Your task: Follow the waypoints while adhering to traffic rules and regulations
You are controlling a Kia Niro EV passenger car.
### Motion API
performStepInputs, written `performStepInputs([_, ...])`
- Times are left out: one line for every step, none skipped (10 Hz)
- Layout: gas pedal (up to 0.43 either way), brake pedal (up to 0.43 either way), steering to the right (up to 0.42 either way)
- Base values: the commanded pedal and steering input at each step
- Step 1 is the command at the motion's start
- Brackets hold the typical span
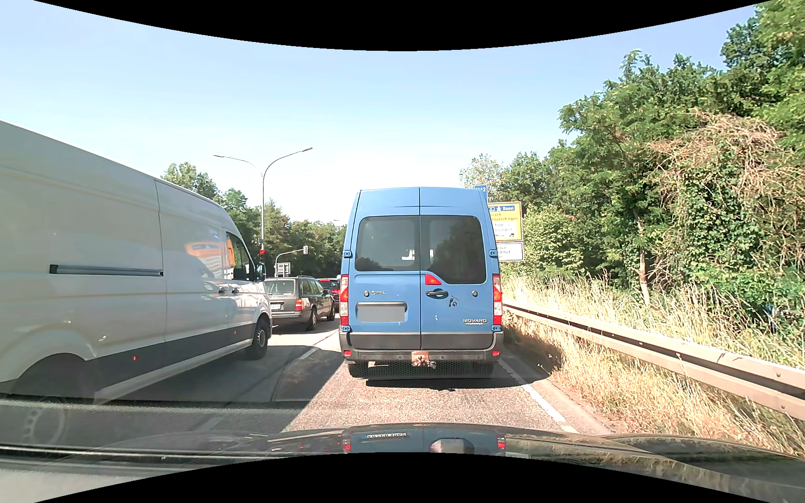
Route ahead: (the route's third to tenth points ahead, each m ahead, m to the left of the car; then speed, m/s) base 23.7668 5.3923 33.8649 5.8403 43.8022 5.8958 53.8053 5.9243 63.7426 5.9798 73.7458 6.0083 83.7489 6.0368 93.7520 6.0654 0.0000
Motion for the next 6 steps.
performStepInputs([0.0,0.189,-0.003])
performStepInputs([0.0,0.189,-0.003])
performStepInputs([0.0,0.189,-0.003])
performStepInputs([0.0,0.189,-0.003])
performStepInputs([0.0,0.189,-0.003])
performStepInputs([0.0,0.189,-0.003])
